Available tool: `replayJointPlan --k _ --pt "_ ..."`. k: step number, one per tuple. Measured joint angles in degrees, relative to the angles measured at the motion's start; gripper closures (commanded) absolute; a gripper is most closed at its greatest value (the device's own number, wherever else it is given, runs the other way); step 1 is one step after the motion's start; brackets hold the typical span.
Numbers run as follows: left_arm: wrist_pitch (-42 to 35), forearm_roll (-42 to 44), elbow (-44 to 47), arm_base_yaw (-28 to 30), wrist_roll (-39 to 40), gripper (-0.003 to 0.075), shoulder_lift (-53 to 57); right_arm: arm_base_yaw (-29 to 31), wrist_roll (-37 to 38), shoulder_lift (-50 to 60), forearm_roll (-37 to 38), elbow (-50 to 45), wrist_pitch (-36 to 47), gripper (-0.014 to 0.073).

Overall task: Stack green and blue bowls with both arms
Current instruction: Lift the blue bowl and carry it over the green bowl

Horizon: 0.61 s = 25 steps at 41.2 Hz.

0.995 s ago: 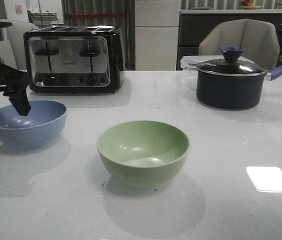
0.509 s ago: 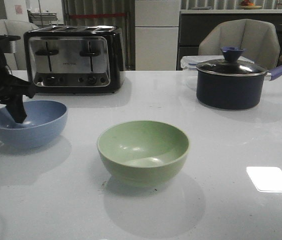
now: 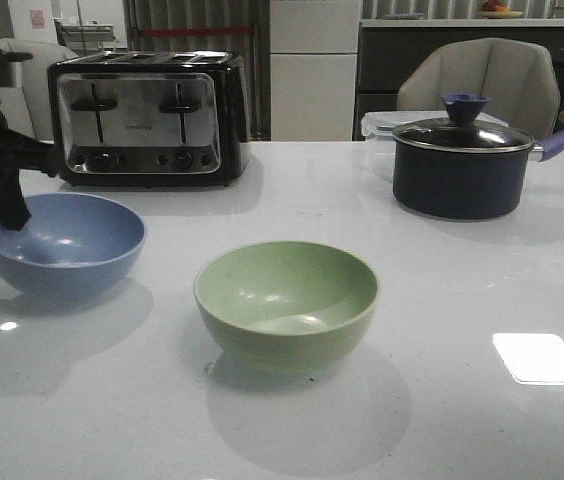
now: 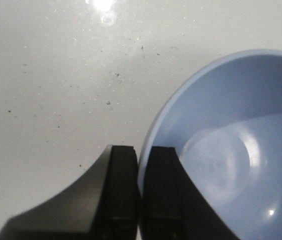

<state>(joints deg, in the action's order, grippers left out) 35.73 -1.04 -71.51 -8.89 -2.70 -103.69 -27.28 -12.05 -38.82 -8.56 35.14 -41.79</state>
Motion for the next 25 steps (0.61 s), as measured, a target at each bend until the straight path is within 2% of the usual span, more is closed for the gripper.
replayJointPlan --k 6,14,19,25 --pt "2.45 -3.57 0.0 -0.14 -2.46 0.0627 5.68 0.0 0.0 0.0 0.0 0.0 0.0 0.0178" --pt "8.25 -12.91 -2.25 -2.36 -10.08 0.0627 11.5 0.0 0.0 0.0 0.0 0.0 0.0 0.0178" --pt "10.96 -17.38 -4.86 -6.06 -12.58 0.0627 12.07 0.0 0.0 0.0 0.0 0.0 0.0 0.0178" --pt "10.17 -18.53 -5.75 -11.54 -12.96 0.0627 12.07 0.0 0.0 0.0 0.0 0.0 0.0 0.0178"
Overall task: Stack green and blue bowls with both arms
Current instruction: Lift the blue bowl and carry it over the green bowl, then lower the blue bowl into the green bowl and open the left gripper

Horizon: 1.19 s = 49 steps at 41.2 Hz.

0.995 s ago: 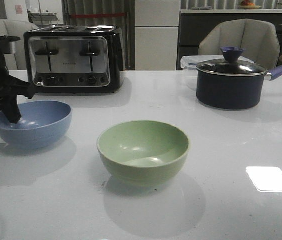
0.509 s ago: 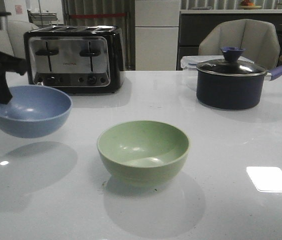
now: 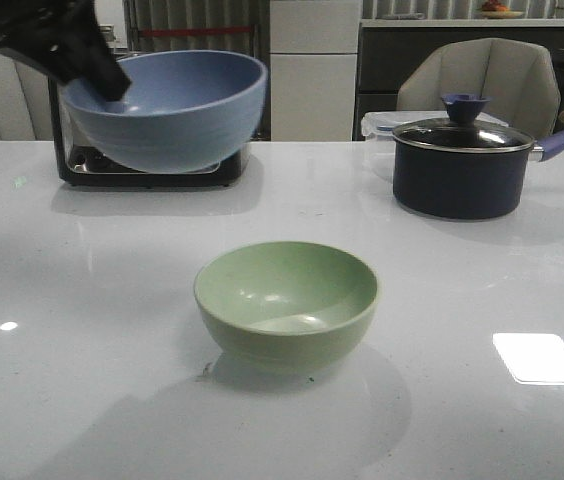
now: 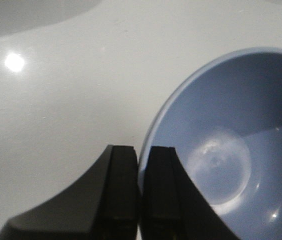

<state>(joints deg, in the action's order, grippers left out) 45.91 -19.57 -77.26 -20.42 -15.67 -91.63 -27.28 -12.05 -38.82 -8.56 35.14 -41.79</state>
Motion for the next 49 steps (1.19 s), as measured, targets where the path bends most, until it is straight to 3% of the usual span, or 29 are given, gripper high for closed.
replayJointPlan --k 15,37,42,49 --pt "-2.79 -0.54 -0.13 -9.34 -0.4 0.0627 -4.34 0.0 0.0 0.0 0.0 0.0 0.0 0.0178" --pt "-3.91 -1.66 -0.13 -10.42 -0.5 0.0624 -15.3 0.0 -0.09 0.0 0.0 0.0 0.0 0.0178" --pt "-4.38 -1.8 -0.13 -10.42 -0.5 0.0557 -16.52 0.0 -0.09 0.0 0.0 0.0 0.0 0.0178" --pt "-4.6 -1.95 -0.17 -10.42 -0.5 0.0337 -16.97 0.0 -0.09 0.0 0.0 0.0 0.0 0.0178"
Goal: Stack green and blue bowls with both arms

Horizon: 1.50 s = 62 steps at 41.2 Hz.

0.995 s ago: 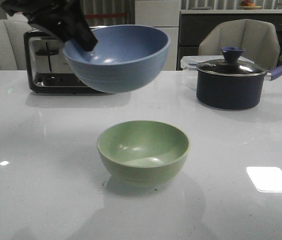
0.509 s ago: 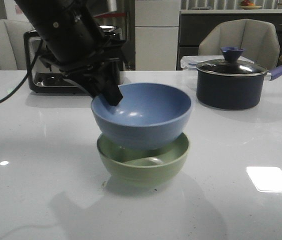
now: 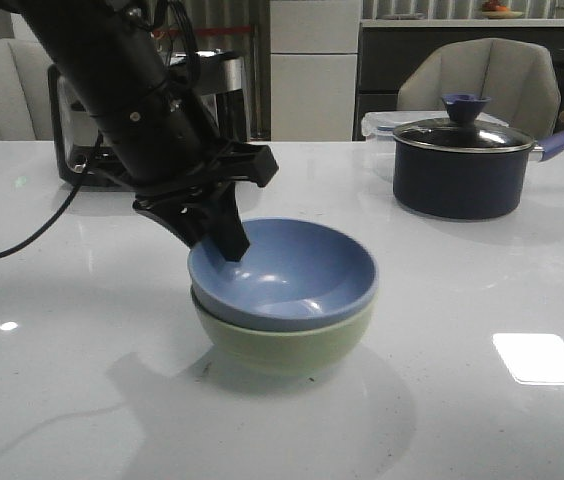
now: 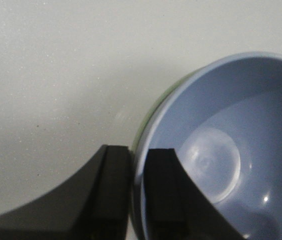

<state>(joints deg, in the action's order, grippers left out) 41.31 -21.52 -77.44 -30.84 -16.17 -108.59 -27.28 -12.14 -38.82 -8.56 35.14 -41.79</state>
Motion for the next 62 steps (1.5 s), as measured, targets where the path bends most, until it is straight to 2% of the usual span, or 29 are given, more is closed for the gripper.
replayJointPlan --k 3,12,23,48,62 --pt "0.0 -0.04 0.0 0.0 0.0 0.03 -0.08 0.0 0.0 0.0 0.0 0.0 0.0 0.0178" --pt "1.4 -0.02 -0.52 0.0 0.0 0.0316 1.57 0.0 0.0 0.0 0.0 0.0 0.0 0.0178" --pt "3.46 3.51 1.06 0.0 -0.02 0.0318 14.35 0.0 0.0 0.0 0.0 0.0 0.0 0.0178" --pt "5.24 11.8 28.03 0.0 0.11 0.0318 55.13 0.0 0.0 0.0 0.0 0.0 0.0 0.0178" --pt "10.03 19.68 37.33 0.0 9.5 0.0318 74.64 0.0 0.0 0.0 0.0 0.0 0.0 0.0178"
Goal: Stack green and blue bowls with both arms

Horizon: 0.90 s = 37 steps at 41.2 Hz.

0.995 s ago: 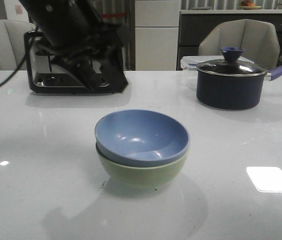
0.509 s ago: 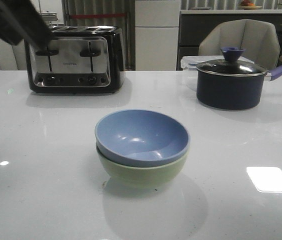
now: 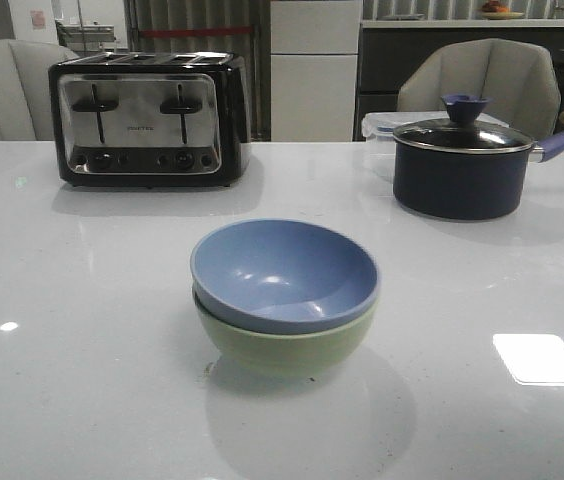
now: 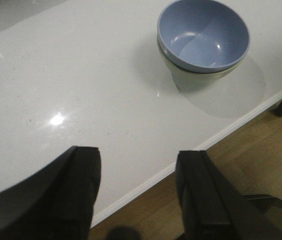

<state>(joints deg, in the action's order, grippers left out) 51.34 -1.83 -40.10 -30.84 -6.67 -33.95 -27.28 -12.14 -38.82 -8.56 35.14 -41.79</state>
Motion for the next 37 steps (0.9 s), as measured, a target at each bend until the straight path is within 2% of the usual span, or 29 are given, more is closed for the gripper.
replayJointPlan --k 7,11,22,26,37 --pt "0.13 0.42 1.12 0.0 0.64 0.0324 2.64 0.0 0.0 0.0 0.0 0.0 0.0 0.0179" --pt "0.13 0.51 1.12 0.0 0.64 0.0379 2.78 0.0 0.0 0.0 0.0 0.0 0.0 0.0204" --pt "0.13 0.63 1.12 0.0 0.75 0.063 2.78 0.0 0.0 0.0 0.0 0.0 0.0 0.0501" --pt "0.02 0.63 1.12 0.0 0.75 0.0627 2.78 0.0 0.0 0.0 0.0 0.0 0.0 0.0572" --pt "-0.2 0.26 1.12 0.0 0.75 0.0627 2.78 0.0 0.0 0.0 0.0 0.0 0.0 0.0569"
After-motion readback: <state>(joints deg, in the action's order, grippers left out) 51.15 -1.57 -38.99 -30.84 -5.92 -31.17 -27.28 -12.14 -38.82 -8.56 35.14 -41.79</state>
